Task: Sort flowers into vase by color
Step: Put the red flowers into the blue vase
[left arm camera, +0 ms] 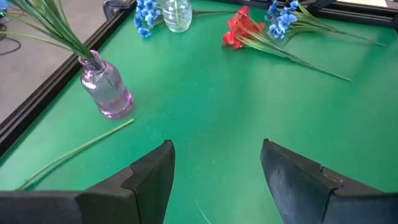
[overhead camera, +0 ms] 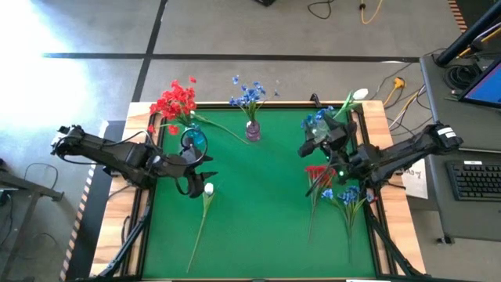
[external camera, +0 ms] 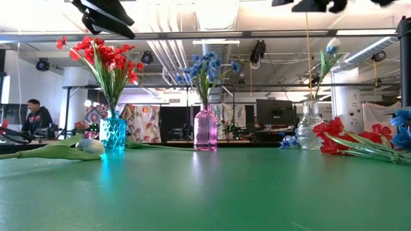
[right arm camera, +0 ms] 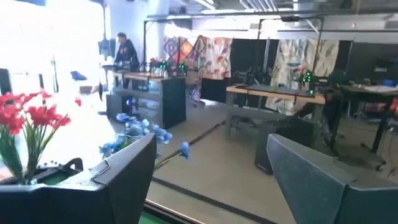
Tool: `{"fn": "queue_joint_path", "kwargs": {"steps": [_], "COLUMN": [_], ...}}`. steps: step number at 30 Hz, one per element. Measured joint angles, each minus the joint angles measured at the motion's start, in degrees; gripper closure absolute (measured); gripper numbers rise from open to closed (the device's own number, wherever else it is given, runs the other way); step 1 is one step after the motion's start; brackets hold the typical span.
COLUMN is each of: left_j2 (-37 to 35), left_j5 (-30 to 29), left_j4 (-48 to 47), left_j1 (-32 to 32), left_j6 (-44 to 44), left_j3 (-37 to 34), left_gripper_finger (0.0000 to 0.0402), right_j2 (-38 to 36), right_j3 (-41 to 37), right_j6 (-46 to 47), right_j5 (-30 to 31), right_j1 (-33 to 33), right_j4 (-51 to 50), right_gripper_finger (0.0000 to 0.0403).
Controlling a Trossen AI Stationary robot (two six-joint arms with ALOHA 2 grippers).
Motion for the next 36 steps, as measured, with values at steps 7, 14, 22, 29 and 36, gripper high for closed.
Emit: {"fn": "queue_joint_path", "kwargs": {"steps": [7, 14, 22, 29, 36], "left_j2": [0.11, 1.86, 3.31, 3.32, 3.30], "left_j5": [-0.15, -1.52, -1.76, -1.79, -3.27], "left_j4": [0.13, 0.57, 0.66, 1.53, 2.39], "left_j1": [0.02, 0.04, 0.04, 0.06, 0.04], "left_j6": [0.25, 3.76, 7.15, 10.14, 13.37], "left_j3": [0.02, 0.02, 0.01, 0.01, 0.02], "left_gripper_finger": [0.0178, 0.0178, 0.0178, 0.0178, 0.0178], "right_j2": [0.15, 5.17, 12.63, 16.26, 17.95], "right_j3": [15.37, 29.49, 38.39, 39.27, 33.26], "right_j6": [35.18, 62.60, 76.24, 91.53, 112.45], "right_j5": [-10.90, -31.22, -51.88, -60.18, -67.07], "right_j1": [1.68, 0.64, 0.70, 0.74, 5.37], "right_j4": [-50.26, -83.39, -97.84, -110.24, -113.76], "right_gripper_finger": [0.0113, 0.0115, 0.0129, 0.0151, 0.0148]}}
